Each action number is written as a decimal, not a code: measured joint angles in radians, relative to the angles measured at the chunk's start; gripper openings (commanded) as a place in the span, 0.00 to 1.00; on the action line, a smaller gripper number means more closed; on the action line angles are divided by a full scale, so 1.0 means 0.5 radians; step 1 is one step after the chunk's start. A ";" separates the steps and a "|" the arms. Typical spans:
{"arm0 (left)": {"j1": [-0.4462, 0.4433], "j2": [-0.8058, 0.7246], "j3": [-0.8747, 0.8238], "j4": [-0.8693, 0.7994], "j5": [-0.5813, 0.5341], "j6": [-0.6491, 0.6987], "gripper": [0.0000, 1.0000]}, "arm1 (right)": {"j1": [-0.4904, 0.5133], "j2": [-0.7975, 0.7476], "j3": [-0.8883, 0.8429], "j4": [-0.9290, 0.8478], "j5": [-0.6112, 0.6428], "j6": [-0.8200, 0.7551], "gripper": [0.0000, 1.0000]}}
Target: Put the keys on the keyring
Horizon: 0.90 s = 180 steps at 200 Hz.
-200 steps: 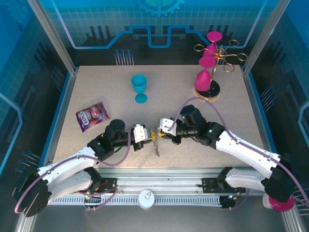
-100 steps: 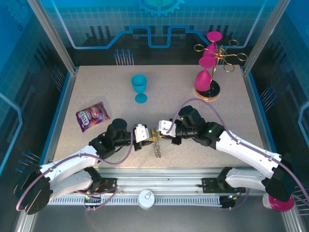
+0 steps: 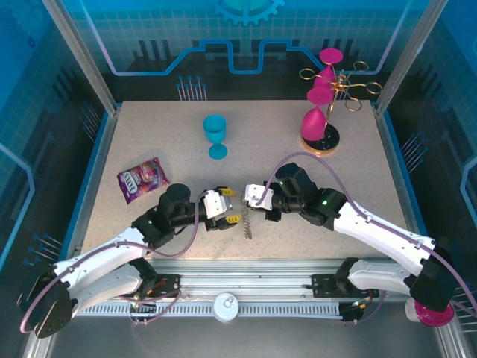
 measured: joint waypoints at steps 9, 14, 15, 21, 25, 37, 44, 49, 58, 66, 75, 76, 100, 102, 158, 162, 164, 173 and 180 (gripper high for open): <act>0.000 -0.012 0.000 0.008 -0.010 -0.007 0.65 | 0.000 0.000 0.000 0.000 0.011 0.000 0.00; 0.000 -0.018 0.000 0.012 -0.018 -0.013 0.66 | 0.000 0.000 0.000 0.000 0.018 0.000 0.00; 0.000 -0.020 0.000 0.012 -0.019 -0.016 0.66 | 0.000 0.000 0.000 0.000 0.020 0.000 0.00; 0.000 -0.027 0.000 0.014 -0.031 -0.024 0.67 | 0.000 0.000 0.000 0.001 0.026 0.000 0.00; 0.000 -0.034 0.000 0.014 -0.038 -0.040 0.68 | 0.000 0.000 0.000 0.002 0.029 0.001 0.00; 0.000 -0.058 0.000 0.014 -0.076 -0.069 0.70 | 0.000 0.002 0.000 0.009 0.030 0.001 0.00; 0.000 -0.078 0.000 0.014 -0.104 -0.098 0.70 | 0.000 0.005 0.000 0.018 0.030 0.002 0.00; 0.000 -0.096 0.000 0.014 -0.132 -0.117 0.71 | 0.000 0.010 0.000 0.027 0.030 0.007 0.00; 0.000 -0.127 0.000 0.014 -0.179 -0.155 0.72 | 0.000 0.025 0.002 0.047 0.030 0.013 0.00; 0.000 -0.159 0.001 0.014 -0.237 -0.185 0.73 | 0.000 0.046 0.007 0.067 0.029 0.018 0.00; 0.000 -0.205 0.002 0.018 -0.322 -0.226 0.74 | 0.000 0.084 0.016 0.101 0.026 0.029 0.00; 0.000 -0.208 0.002 0.018 -0.330 -0.229 0.74 | 0.000 0.091 0.019 0.106 0.025 0.034 0.00; 0.000 -0.311 0.017 0.070 -0.654 -0.344 0.74 | 0.014 0.240 0.087 0.207 0.011 0.055 0.00; 0.000 -0.319 0.020 0.074 -0.689 -0.356 0.74 | 0.021 0.261 0.097 0.218 0.008 0.056 0.00; 0.035 -0.397 0.056 0.090 -1.643 -0.521 0.75 | 0.143 0.868 0.549 0.724 0.011 0.121 0.00; 0.043 -0.397 0.056 0.085 -1.703 -0.532 0.75 | 0.146 0.909 0.571 0.766 0.011 0.123 0.00; 0.048 -0.397 0.056 0.083 -1.729 -0.538 0.75 | 0.146 0.929 0.583 0.790 0.008 0.123 0.00; 0.069 -0.400 0.056 0.056 -1.833 -0.568 0.75 | 0.145 1.013 0.623 0.883 0.006 0.122 0.00; 0.085 -0.402 0.054 0.033 -1.896 -0.587 0.75 | 0.143 1.067 0.640 0.940 0.006 0.125 0.00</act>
